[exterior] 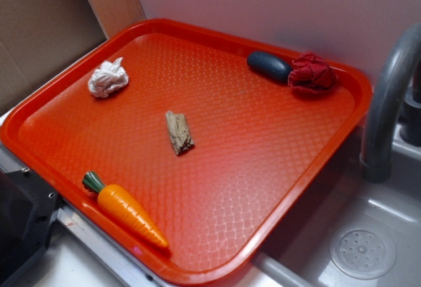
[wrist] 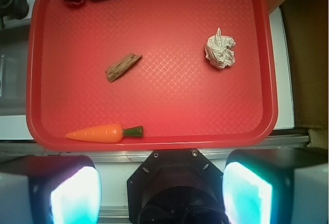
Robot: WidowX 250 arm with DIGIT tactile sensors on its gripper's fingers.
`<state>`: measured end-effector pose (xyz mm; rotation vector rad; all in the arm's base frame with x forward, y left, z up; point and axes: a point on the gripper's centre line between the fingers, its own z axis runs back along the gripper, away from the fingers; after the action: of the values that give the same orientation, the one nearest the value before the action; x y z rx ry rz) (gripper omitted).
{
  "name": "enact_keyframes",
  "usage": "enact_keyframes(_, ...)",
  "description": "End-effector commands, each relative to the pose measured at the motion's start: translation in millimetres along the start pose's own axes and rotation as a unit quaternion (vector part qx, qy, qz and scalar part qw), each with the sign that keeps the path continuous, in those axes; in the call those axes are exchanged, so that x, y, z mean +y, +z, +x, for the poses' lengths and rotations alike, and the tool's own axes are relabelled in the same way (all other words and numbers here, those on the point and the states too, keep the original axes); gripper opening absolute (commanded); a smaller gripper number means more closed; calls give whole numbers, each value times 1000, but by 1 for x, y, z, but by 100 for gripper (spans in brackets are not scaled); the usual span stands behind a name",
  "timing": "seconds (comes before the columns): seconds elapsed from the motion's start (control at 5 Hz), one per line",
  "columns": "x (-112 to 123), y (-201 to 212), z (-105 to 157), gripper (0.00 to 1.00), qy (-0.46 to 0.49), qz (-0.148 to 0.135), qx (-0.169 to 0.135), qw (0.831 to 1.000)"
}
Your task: Grab the plastic pickle.
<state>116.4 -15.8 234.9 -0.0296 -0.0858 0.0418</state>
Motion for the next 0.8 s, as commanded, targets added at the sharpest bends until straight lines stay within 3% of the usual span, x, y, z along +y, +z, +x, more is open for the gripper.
enact_keyframes(0.0,0,0,0,100,0,0,0,1000)
enact_keyframes(0.2,-4,-34,47,100,101,-49,-58,992)
enact_keyframes(0.4,5,-52,67,100,222,-46,-91,970)
enact_keyframes(0.6,5,-52,67,100,222,-46,-91,970)
